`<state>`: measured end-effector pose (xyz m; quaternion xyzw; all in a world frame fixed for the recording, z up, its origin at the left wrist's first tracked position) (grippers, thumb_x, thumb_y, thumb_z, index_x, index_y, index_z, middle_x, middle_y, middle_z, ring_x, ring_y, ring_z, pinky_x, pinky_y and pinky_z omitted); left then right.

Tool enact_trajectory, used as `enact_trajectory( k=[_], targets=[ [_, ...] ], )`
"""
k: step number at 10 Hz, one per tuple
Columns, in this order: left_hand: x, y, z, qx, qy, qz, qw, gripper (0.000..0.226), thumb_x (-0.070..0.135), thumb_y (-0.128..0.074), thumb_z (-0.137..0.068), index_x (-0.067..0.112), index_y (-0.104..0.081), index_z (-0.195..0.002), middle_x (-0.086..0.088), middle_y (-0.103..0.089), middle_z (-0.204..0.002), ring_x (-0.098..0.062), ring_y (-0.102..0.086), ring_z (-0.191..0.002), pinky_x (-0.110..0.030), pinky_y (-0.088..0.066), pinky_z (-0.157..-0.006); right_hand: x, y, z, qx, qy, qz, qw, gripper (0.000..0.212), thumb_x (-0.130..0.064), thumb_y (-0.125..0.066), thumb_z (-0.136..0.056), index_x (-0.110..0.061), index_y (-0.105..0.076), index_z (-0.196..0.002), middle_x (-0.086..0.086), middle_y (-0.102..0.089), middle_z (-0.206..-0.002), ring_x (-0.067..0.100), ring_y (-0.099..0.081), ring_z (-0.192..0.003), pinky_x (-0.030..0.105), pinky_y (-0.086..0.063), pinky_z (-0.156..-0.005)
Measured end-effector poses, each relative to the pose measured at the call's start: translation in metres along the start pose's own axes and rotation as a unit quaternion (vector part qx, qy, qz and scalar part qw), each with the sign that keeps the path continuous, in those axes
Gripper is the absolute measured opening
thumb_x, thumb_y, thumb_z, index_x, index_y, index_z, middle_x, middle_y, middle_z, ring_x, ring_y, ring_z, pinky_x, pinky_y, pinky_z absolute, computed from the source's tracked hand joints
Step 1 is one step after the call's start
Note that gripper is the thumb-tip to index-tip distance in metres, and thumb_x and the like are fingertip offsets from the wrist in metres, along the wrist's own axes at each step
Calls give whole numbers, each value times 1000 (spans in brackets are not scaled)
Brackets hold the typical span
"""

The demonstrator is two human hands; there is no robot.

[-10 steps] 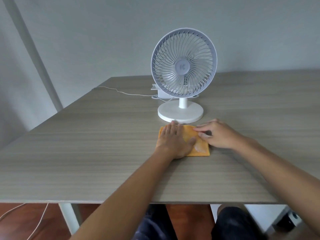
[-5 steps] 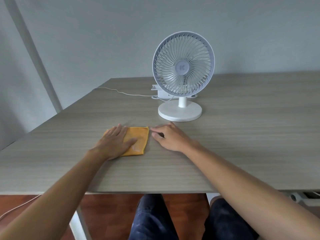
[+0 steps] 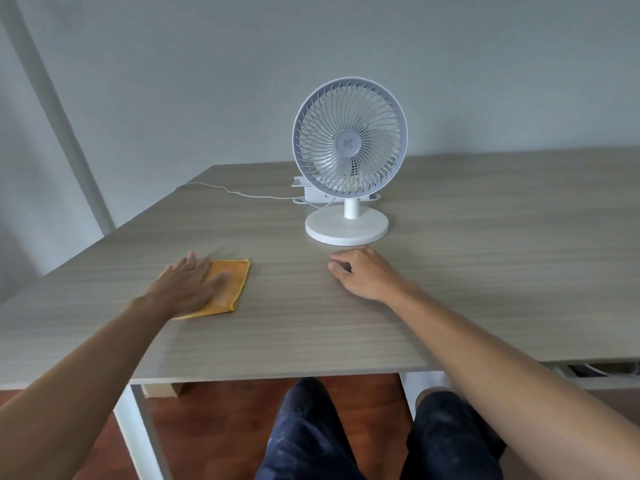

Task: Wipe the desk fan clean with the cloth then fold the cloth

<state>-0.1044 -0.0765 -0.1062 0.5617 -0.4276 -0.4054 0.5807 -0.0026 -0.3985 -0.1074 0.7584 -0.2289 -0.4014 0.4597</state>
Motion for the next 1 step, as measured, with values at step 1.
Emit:
enact_trajectory(
  k=[1],
  targets=[
    [35, 3, -3, 13, 2, 34, 999, 87, 72, -14, -91, 14, -15, -156, -20, -8, -164, -31, -5, -152, -49, -8, -122, 13, 11, 6, 26, -48, 8, 998, 43, -47, -43, -94, -23, -62, -124, 5, -63, -131, 27, -51, -127, 43, -47, -100]
  ],
)
Point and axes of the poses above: each hand's wrist, its own z-axis away from the middle knuckle, its own y-axis out of the back of the hand, x = y × z, the point moved 1 cm from there along -z, towards the middle knuckle
